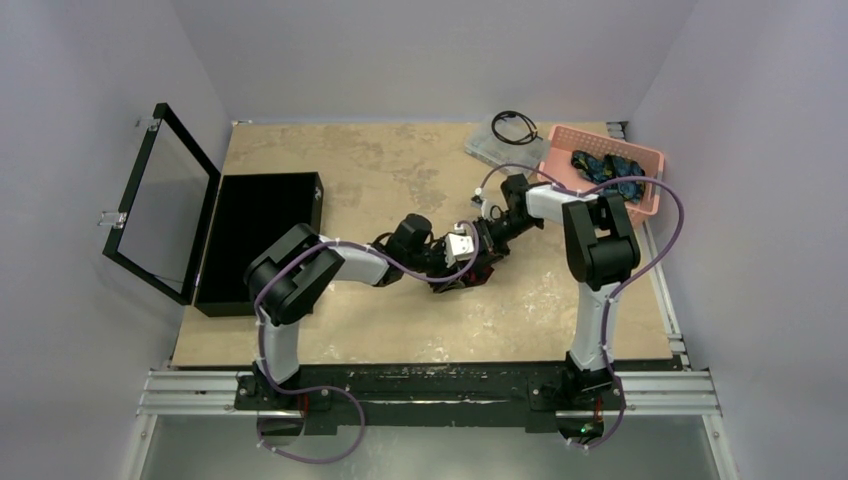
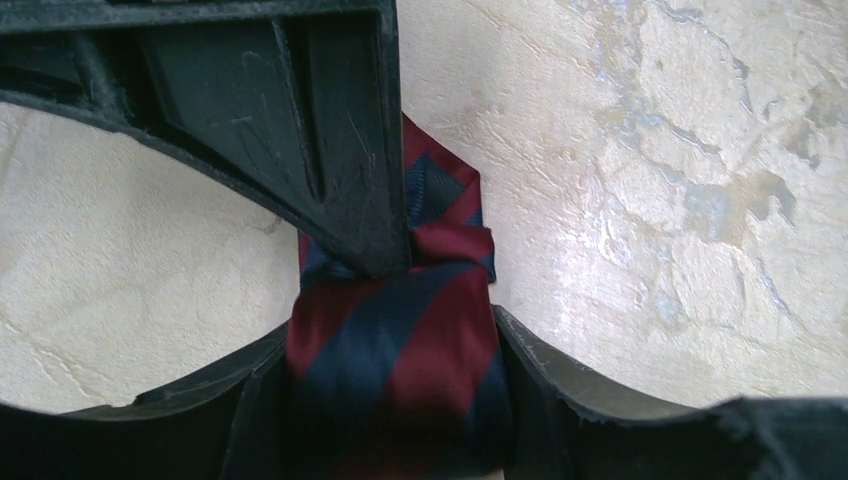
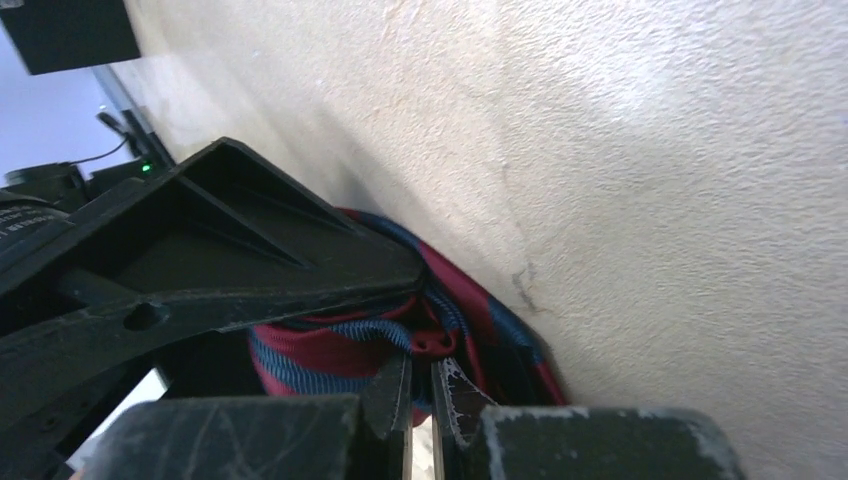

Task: Roll the ties
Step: Roll the tie at the center of the board, then pick up the tie at the center of the board, then move the storage box to the center of the board.

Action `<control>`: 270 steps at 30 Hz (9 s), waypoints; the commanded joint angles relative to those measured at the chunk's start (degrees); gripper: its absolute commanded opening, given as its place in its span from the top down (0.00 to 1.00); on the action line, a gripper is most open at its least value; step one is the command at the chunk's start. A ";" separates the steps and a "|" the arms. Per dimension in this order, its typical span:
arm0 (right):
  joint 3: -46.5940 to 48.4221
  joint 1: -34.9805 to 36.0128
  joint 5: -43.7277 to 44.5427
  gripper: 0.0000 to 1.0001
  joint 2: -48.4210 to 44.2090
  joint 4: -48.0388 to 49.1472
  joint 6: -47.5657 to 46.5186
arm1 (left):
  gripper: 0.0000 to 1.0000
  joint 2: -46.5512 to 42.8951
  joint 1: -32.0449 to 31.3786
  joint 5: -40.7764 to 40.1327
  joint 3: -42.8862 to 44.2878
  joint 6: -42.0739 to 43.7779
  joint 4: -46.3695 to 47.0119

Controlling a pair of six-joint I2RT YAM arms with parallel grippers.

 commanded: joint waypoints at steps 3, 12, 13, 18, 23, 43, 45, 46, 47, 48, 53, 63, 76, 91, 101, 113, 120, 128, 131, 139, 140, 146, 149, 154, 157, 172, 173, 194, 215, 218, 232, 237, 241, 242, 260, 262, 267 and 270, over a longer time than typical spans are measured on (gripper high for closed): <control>-1.91 1.52 22.44 1.00 1.17 5.30 -5.35 | 0.37 -3.44 2.99 4.56 -8.26 -9.56 11.45; -5.23 4.65 29.27 1.00 0.29 8.71 -4.78 | 0.30 3.42 3.03 6.81 -7.28 -20.70 28.03; -5.32 4.78 29.62 1.00 0.45 9.08 -4.37 | 0.30 4.35 2.64 6.52 -6.80 -22.00 29.46; -5.24 5.16 30.66 1.00 1.04 10.07 -1.91 | 0.33 6.63 -0.02 0.55 -5.56 -27.56 34.16; -5.44 5.45 30.70 1.00 1.07 10.42 -1.17 | 0.43 9.74 -1.71 -3.79 -4.85 -27.78 34.83; -2.60 -7.90 7.78 0.23 -9.03 -6.63 -8.45 | 0.79 5.75 -2.69 -9.73 -7.23 -1.77 3.87; -4.93 -7.83 5.95 0.14 -9.05 -4.15 -6.26 | 0.79 5.72 -2.64 -9.38 -7.22 -1.82 3.72; -6.06 -7.87 4.99 0.11 -8.67 -2.54 -4.88 | 0.79 5.60 -2.69 -9.31 -7.22 -1.81 3.65; -6.98 -7.84 4.19 0.10 -7.99 -0.58 -3.31 | 0.79 5.64 -2.67 -9.29 -7.22 -1.79 3.59; -7.70 -7.81 3.67 0.09 -7.08 0.91 -2.06 | 0.79 5.59 -2.64 -9.21 -7.17 -1.81 3.58; -9.77 -7.59 -0.07 0.02 -1.53 7.88 1.36 | 0.80 5.37 -2.60 -9.36 -7.40 -1.82 3.75; -11.05 -4.91 -15.55 0.19 -3.02 12.13 1.07 | 0.80 5.41 -2.59 -8.59 -7.05 -1.55 3.82; -11.53 -1.10 -15.53 0.15 -6.82 16.39 8.46 | 0.80 5.88 -2.51 -8.19 -6.19 -0.94 2.89; -8.70 0.01 -9.02 0.98 -6.24 14.86 9.06 | 0.69 5.43 -2.52 -6.73 -6.21 0.36 2.71; -8.66 0.02 -7.37 1.00 -5.88 13.61 6.53 | 0.37 2.48 -0.13 -2.30 -7.10 -2.99 8.28; -8.54 -0.11 -6.08 1.00 -5.54 13.56 6.41 | 0.33 0.64 0.48 5.08 -9.02 0.09 12.12; -8.16 -0.07 -5.55 1.00 -5.05 12.94 6.00 | 0.35 0.08 0.48 3.90 -10.21 -0.97 14.50; -7.94 0.02 -6.36 0.79 -5.02 13.13 6.63 | 0.80 1.41 0.43 3.67 -8.62 0.31 12.31; -7.77 0.01 -6.42 0.50 -4.76 13.51 7.68 | 0.85 1.73 0.47 3.72 -8.85 0.89 11.79; -7.39 0.37 -4.99 0.23 -2.76 15.05 8.70 | 0.86 2.21 0.48 4.06 -9.50 1.75 11.59; -7.20 0.37 -5.28 0.23 -2.40 15.20 8.71 | 0.86 2.24 0.48 4.07 -9.43 1.79 11.44; -6.40 0.90 -8.45 0.34 -3.65 14.42 8.86 | 0.86 2.55 0.47 3.90 -8.99 1.89 10.66; -6.36 1.49 -9.39 0.23 -4.27 14.22 9.35 | 0.85 2.84 0.47 3.98 -8.47 1.87 10.05; -6.26 1.79 -10.45 0.29 -4.00 14.64 10.10 | 0.84 3.27 0.48 3.92 -7.72 1.90 9.19; -6.01 2.11 -10.78 0.47 -3.90 14.97 9.98 | 0.82 3.33 0.44 3.98 -7.59 2.05 8.84; -6.34 2.00 -8.85 1.00 -4.36 12.28 5.56 | 0.04 -1.78 1.71 2.15 -9.29 -1.34 11.39; -6.38 2.04 -9.21 1.00 -4.50 12.27 5.48 | 0.03 -1.44 1.71 2.42 -9.01 -0.81 10.97; -7.88 1.90 -13.71 1.00 -8.31 13.02 5.71 | 0.37 -3.98 1.71 2.88 -7.92 1.36 2.74; -6.29 1.28 -8.93 1.00 -14.03 14.05 1.29 | 0.00 -32.84 17.86 2.53 7.76 -9.24 -45.07; -5.63 1.46 -8.39 1.00 -15.28 16.70 2.32 | 0.00 -33.95 20.96 3.16 9.75 -9.94 -48.12; -1.86 9.03 -2.23 1.00 -31.80 15.42 -12.44 | 0.00 -40.23 26.34 21.98 15.83 2.19 -61.33; -3.49 14.48 2.44 1.00 -38.99 15.03 -19.69 | 0.00 -44.39 23.35 20.65 13.91 11.22 -61.54; -5.18 18.62 6.41 1.00 -43.49 16.78 -22.26 | 0.00 -47.19 18.46 16.12 11.69 16.20 -60.74; -5.34 19.77 7.05 1.00 -44.30 17.28 -22.69 | 0.00 -47.57 17.49 15.06 11.42 16.52 -60.58; -4.81 30.38 13.58 1.00 -47.84 18.33 -26.30 | 0.00 -47.77 11.90 13.01 11.81 15.66 -58.59; -4.85 30.72 13.80 1.00 -47.89 18.49 -26.27 | 0.00 -47.71 11.22 13.11 11.56 15.55 -58.29; -4.95 30.95 14.48 1.00 -47.20 19.29 -24.45 | 0.00 -49.24 13.13 10.62 10.52 6.86 -53.23; -4.68 30.95 14.33 1.00 -45.74 20.46 -21.40 | 0.00 -52.64 19.36 10.96 8.50 -0.96 -49.57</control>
